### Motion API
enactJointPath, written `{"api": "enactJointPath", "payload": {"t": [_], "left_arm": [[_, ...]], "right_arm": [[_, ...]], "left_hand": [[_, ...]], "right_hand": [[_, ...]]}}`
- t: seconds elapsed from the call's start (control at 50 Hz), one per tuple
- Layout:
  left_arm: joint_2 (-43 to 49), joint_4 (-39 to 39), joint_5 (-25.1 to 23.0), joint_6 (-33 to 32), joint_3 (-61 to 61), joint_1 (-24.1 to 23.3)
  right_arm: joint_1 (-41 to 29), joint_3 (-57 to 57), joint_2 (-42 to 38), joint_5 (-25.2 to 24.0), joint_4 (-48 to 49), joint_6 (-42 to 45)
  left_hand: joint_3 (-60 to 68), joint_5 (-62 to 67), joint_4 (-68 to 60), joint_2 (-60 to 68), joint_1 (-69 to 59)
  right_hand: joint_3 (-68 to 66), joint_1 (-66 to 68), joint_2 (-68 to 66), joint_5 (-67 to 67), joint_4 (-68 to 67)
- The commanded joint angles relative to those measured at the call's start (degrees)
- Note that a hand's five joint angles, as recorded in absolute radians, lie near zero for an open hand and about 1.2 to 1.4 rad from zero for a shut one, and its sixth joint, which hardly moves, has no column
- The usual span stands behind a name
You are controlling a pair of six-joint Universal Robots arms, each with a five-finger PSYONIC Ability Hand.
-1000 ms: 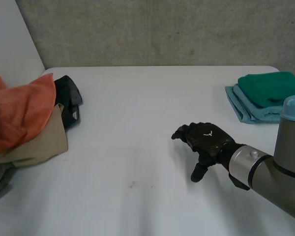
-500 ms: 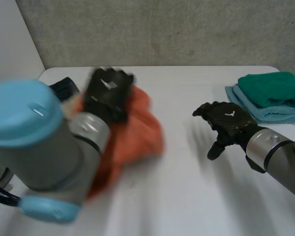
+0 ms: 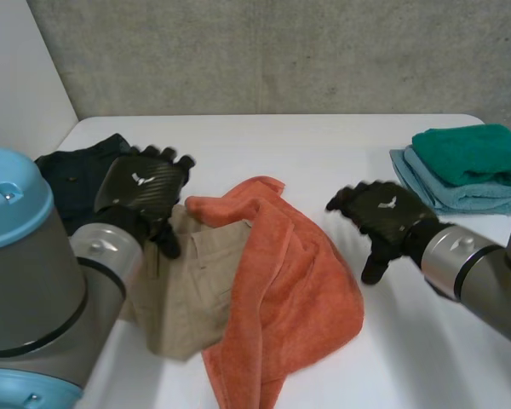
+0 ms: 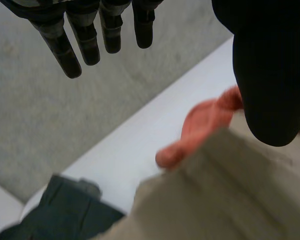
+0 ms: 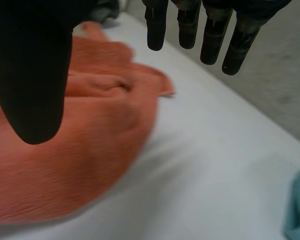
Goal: Fold the laundry.
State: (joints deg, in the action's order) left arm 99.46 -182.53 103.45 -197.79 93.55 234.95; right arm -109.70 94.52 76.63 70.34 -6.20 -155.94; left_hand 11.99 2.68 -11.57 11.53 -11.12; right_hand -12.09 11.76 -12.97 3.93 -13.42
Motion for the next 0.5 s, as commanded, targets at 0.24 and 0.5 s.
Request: {"api": "enactJointPath", "payload": {"t": [0.24, 0.5], "left_arm": [[11.6, 4.7, -0.4, -1.2, 0.6, 5.9], [-0.5, -0.5, 4.8, -11.4, -11.5, 18.3]], "right_arm": [[-9.4, 2.9, -2.6, 0.6, 1.6, 2.6], [-8.8, 2.6, -2.5, 2.3, 2.9, 2.7]], "left_hand": [[54.2, 53.5, -54.6, 54.7, -55.1], [68.0, 67.3, -68.4, 68.5, -68.9]], "right_hand": [[2.1, -1.8, 3.0, -3.9, 3.4], [2.1, -1.8, 3.0, -3.9, 3.4]]}}
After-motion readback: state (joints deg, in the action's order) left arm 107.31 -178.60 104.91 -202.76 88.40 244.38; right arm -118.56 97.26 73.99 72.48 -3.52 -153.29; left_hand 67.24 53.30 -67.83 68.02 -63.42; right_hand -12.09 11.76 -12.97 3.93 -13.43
